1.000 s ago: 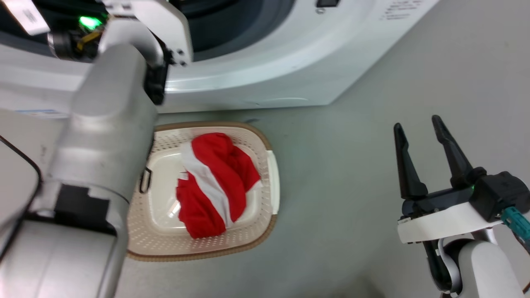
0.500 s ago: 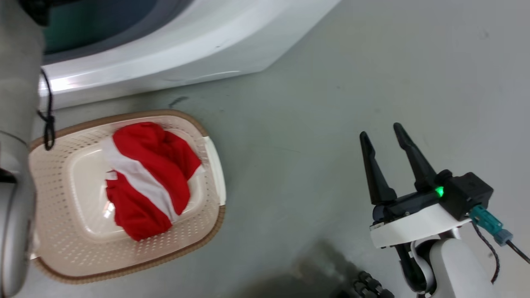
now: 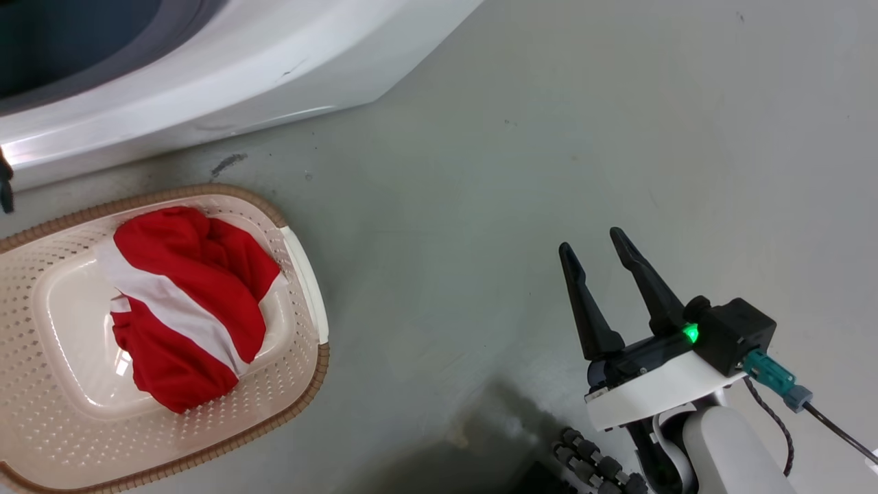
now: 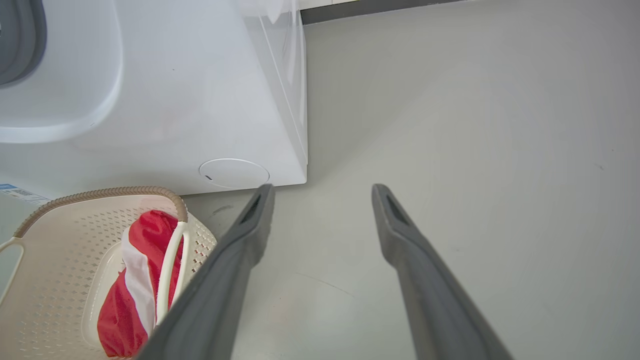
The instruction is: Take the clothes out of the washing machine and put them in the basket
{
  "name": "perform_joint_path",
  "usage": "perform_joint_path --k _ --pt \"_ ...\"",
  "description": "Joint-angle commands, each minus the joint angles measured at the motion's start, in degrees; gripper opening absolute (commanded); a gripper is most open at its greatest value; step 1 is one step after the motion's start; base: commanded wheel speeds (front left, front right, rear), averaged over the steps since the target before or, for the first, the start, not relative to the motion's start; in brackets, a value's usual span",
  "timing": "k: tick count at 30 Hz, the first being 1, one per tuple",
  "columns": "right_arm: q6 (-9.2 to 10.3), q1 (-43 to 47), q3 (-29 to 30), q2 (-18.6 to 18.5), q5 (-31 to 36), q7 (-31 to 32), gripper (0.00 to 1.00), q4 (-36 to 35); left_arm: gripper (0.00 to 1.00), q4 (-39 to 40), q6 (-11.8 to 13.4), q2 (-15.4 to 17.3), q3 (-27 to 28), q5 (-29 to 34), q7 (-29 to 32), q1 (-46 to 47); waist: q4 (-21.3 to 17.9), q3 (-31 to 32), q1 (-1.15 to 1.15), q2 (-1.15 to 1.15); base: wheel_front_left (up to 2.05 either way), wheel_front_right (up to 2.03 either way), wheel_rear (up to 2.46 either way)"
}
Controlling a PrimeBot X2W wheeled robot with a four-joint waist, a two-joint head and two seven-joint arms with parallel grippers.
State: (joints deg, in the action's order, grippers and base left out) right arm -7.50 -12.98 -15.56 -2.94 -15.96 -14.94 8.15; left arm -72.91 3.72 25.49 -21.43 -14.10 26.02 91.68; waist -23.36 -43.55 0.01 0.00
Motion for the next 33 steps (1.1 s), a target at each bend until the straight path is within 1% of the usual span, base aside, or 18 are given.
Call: perform_joint_path --k 1,2,3,4,6,10,15,19,20,22,26,31,33 --pt "0.02 -0.27 -0.33 0.11 -0.75 -0.28 1.00 -0.01 1.00 0.09 0.35 0.01 -0.14 -0.04 0.55 0.41 0.05 -0.65 -0.01 0.00 0.00 0.00 0.00" --pt "0.02 -0.49 -0.60 0.11 -1.02 -0.29 1.00 -0.02 0.87 0.31 0.58 -0.02 -0.22 -0.02 0.69 0.58 0.07 -0.95 -0.01 0.00 0.00 0.00 0.00" --pt "0.02 -0.70 -0.96 0.11 -1.31 -0.26 1.00 0.00 0.40 0.45 0.83 -0.06 -0.23 -0.17 0.83 0.46 0.06 -1.08 -0.01 0.00 0.00 0.00 0.00" --pt "0.02 -0.88 -1.15 0.11 -1.57 -0.26 1.00 -0.10 0.00 0.79 1.26 -0.07 -0.25 -0.20 0.56 0.33 0.06 -1.18 -0.01 0.00 0.00 0.00 0.00" --pt "0.02 -1.19 -1.42 0.09 -2.11 -0.27 1.00 -0.35 0.00 2.32 2.63 0.26 0.12 -0.70 -0.87 0.02 0.02 -1.38 -0.01 0.00 0.00 0.00 0.00" --pt "0.02 -1.35 -1.22 0.09 -2.18 -0.28 1.00 -0.07 0.00 4.70 3.94 0.95 -0.30 -0.26 -3.51 -0.98 0.15 -0.85 -0.01 0.00 0.00 0.00 0.00" --pt "0.02 -1.75 -0.24 0.09 -1.71 -0.28 1.00 -0.07 0.00 9.01 5.48 1.31 -0.94 0.27 -9.55 -3.18 1.38 0.90 -0.01 0.00 0.00 0.00 0.00" --pt "0.02 -1.71 1.35 0.08 -0.95 -0.29 1.00 -0.12 0.00 12.32 6.42 0.00 -0.44 -0.78 -16.40 -7.06 3.40 3.56 -0.01 0.00 0.00 0.00 0.00" --pt "0.02 -1.71 1.35 0.08 -0.95 -0.29 1.00 -0.12 0.00 12.32 6.42 0.00 -0.44 -0.78 -16.40 -7.06 3.40 3.56 -0.01 0.00 0.00 0.00 0.00" --pt "0.02 -1.40 2.24 0.07 -0.28 -0.28 1.00 -0.03 0.00 13.46 6.62 -0.95 0.28 -1.84 -19.96 -9.52 4.66 5.54 -0.01 0.00 0.00 0.00 0.00" --pt "0.02 -0.07 3.74 0.07 1.17 -0.27 1.00 0.67 0.00 13.94 5.46 -3.61 2.18 -5.20 -26.69 -15.92 7.44 11.39 -0.01 0.00 0.00 0.00 0.00" --pt "0.02 1.67 4.88 0.05 2.86 0.29 1.00 1.25 0.00 12.52 3.17 -6.69 3.65 -8.67 -33.47 -23.45 10.53 19.33 -0.01 0.00 0.00 0.00 0.00" --pt "0.02 2.60 5.30 0.04 2.97 0.91 1.00 1.10 0.00 11.94 2.04 -7.44 3.94 -9.36 -35.48 -25.90 11.54 22.02 -0.01 0.00 0.00 0.00 0.00"
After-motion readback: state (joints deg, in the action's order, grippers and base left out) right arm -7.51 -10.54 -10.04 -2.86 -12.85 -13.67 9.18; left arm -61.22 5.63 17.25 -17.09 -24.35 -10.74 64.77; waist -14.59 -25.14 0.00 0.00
